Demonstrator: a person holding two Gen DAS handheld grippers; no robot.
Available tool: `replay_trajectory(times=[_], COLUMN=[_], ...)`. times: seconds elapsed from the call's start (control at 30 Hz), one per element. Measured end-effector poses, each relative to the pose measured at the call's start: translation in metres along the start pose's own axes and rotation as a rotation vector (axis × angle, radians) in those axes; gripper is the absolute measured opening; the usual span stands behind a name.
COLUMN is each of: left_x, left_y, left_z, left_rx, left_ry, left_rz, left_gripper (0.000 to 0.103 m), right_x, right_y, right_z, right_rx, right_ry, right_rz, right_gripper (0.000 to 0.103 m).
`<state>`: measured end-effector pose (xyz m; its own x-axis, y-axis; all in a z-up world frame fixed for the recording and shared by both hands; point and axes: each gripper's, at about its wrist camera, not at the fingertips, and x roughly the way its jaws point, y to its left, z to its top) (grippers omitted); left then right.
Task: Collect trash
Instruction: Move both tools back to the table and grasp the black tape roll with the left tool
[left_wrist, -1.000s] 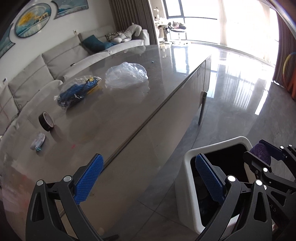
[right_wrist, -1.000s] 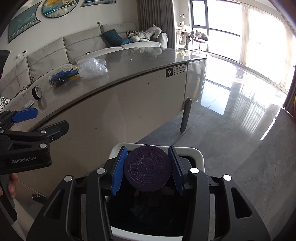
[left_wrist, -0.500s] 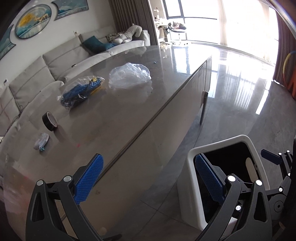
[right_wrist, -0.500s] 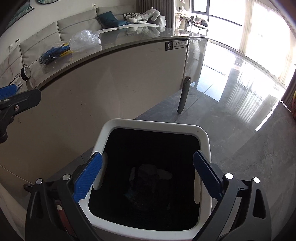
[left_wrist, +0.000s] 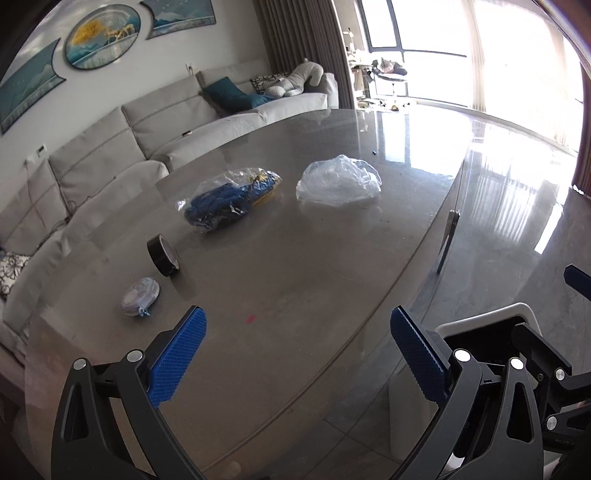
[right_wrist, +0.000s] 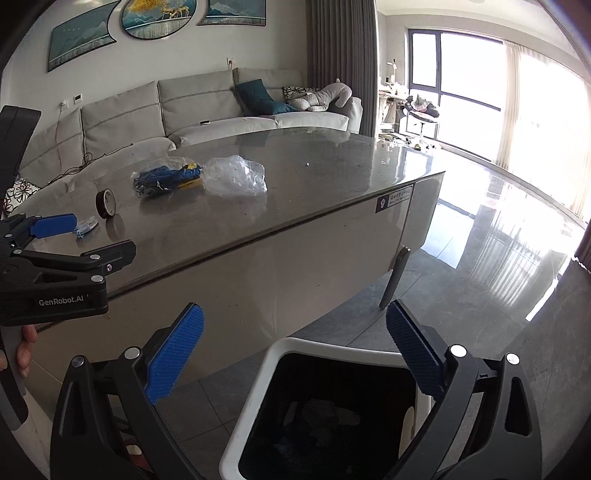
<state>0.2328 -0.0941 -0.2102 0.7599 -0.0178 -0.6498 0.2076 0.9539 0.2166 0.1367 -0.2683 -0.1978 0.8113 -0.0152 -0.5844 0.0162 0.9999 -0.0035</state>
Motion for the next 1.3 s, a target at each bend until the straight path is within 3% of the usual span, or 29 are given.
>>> replay_trajectory(times=[0.3,0.73,1.07,1.23,1.3], left_x=[0.014,0.056,0.108,0.128,0.135], left_y=[0.067,0.127,0.149,0.148,0.146], left_z=[0.020,0.045,0.051,0.048,0.047], left_rx=[-0.075,-0.161,-0.282,-0.298,-0.300], left_ry=[-0.017,-0.018,0.055,0.098,0.129], left_rz=[0.096,0.144,0.128,0.111,0.091], left_gripper=[0.098,0.098,0.098,0.097,0.088], right_x=[0.031,0.082,0.127,0.135,0.136], right_y=[0.044,0.103,0.125,0.128,0.128], right_z=[0.052,0.099,0.117,0.114,0.113], right_rx=[-0.055,-0.157,-0.185,-0.219,-0.220], right_ry=[-0.074,-0.117,-0.095,-0.088,-0.085], right_rz=[0.082,0.143,0.153,0.146,0.146], right_gripper=[0.098,0.098,0.098,0.098,0.098])
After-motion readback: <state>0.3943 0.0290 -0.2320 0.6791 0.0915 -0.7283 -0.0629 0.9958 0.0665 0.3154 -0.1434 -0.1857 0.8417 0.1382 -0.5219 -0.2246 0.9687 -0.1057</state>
